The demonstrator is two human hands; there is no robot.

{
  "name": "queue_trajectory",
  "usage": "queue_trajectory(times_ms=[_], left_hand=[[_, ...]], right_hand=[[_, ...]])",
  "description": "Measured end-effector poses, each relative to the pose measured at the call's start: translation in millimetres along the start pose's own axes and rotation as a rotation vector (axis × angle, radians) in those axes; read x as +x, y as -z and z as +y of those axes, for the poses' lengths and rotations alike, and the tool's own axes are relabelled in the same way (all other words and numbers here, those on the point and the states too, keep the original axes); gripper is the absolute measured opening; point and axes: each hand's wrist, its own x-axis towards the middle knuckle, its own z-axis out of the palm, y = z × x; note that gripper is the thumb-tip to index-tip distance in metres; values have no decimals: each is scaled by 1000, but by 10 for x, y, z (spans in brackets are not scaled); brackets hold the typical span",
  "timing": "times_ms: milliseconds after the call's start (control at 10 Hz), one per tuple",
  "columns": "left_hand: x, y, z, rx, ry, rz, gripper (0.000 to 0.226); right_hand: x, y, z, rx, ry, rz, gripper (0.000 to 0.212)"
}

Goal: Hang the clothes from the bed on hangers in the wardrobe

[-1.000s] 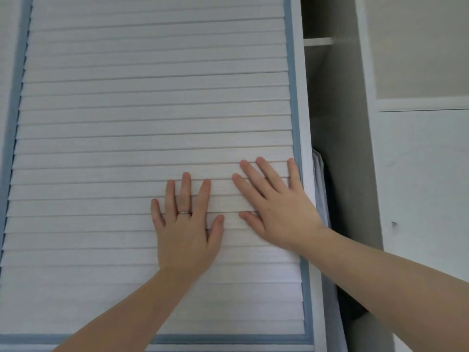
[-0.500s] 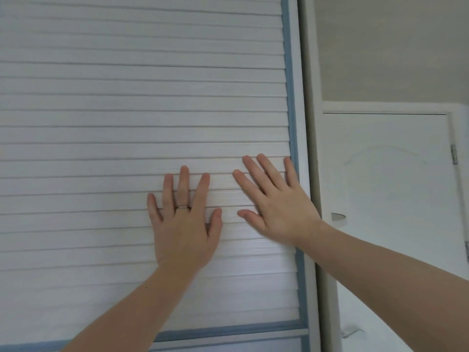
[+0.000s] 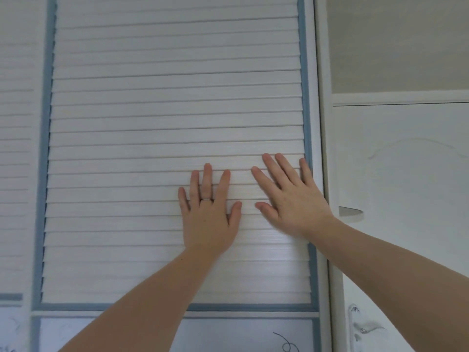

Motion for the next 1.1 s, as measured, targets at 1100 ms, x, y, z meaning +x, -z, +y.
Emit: queue_trajectory(times_ms=[1100], left_hand=[[-3476,2812,-815,-161,2,-972,73]], right_hand=[[-3487,2024,-2627,504,-509,-654,65]])
